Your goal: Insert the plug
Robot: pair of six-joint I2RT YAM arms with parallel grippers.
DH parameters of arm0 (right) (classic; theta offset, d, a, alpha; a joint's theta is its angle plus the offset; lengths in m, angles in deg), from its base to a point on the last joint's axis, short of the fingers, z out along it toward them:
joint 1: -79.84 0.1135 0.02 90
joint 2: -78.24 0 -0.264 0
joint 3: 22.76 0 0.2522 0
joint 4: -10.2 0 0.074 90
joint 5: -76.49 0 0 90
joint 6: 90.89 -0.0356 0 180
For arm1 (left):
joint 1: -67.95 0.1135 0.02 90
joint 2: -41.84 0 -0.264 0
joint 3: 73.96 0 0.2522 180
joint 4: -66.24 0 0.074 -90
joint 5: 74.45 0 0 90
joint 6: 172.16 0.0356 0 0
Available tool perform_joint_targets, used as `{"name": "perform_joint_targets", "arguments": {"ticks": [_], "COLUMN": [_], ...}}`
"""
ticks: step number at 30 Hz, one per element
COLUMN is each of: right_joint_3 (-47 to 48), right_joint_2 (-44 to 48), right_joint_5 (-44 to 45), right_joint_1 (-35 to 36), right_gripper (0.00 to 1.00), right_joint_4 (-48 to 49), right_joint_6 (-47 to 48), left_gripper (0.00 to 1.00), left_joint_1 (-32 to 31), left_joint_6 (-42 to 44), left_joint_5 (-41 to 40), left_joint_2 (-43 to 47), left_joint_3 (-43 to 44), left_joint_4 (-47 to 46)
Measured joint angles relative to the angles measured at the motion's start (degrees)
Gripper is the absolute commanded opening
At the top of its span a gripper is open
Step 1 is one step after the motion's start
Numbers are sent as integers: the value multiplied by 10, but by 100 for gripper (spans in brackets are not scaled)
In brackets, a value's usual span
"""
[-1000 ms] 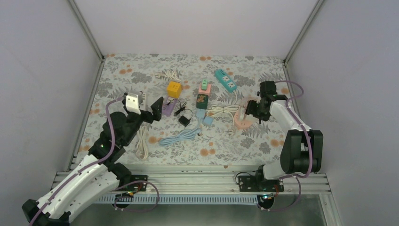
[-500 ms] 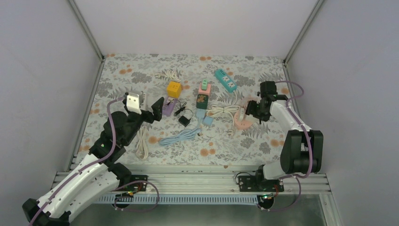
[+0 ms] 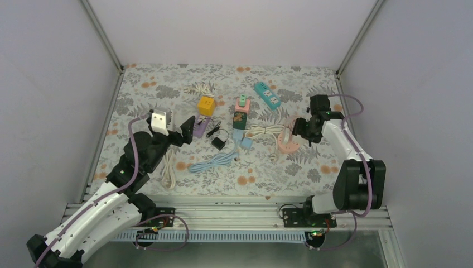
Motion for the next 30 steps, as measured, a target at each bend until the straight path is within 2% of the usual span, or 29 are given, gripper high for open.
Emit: {"name": "perform_joint_targets", "arguments": {"ticks": [30], "right_joint_3": [-15], "right_joint_2": [-25], "right_joint_5": [-22], "right_joint_1": [0], "right_gripper": [15], "right_joint_4": [16], "right_joint_6": [-4], "left_gripper": [100], "left_joint_1": [0], "left_joint_6": [2], "left_joint_5": [3], "left_joint_2": [0], "left_joint_3": [0], "left_joint_4": [2]}}
